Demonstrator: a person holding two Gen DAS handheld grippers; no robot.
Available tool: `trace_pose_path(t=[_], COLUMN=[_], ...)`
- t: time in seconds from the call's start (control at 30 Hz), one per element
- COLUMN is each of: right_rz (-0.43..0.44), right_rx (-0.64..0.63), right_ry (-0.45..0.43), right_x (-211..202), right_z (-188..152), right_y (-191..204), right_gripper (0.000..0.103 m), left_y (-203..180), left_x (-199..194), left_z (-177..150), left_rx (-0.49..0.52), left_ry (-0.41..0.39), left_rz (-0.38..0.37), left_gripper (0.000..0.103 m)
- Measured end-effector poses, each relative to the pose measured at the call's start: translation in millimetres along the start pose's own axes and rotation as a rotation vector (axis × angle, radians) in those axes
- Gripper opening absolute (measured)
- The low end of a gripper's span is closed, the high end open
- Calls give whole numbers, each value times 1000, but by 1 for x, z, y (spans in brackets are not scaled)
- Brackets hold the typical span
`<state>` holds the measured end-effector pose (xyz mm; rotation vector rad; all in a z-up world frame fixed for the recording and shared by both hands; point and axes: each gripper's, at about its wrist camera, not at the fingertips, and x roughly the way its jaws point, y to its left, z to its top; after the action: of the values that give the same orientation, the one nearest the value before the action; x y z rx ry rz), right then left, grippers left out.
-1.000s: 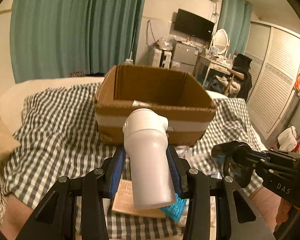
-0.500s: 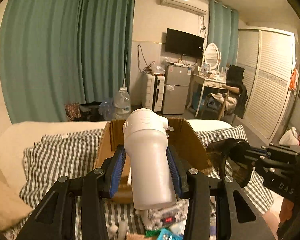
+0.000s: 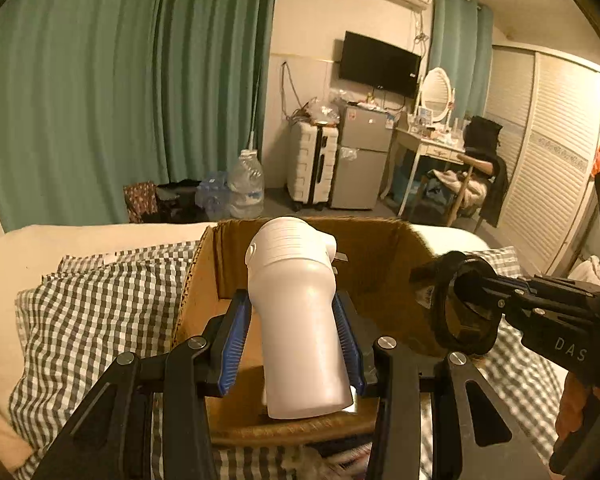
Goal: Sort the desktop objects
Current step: 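Carry the bottle and black item into the cardboard box and release both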
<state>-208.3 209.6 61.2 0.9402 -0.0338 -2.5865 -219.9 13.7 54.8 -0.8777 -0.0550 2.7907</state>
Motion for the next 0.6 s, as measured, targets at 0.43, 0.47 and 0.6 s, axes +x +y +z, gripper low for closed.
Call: trace_pose_path(t=[0.43, 0.47, 0.6], right_rz=[10, 1, -18], right_rx=[101, 101, 135], right_ry=[-7, -13, -39], right_x=[19, 15, -22], right_z=[-15, -15, -18], right_y=[-27, -27, -28], right_gripper=[54, 54, 54], left_y=[3, 2, 1], left_x=[25, 19, -15], left_z=[-15, -15, -15], left_rx=[32, 29, 12], left_ry=[-3, 1, -8], left_rz=[57, 57, 60], left_gripper=[97, 97, 98])
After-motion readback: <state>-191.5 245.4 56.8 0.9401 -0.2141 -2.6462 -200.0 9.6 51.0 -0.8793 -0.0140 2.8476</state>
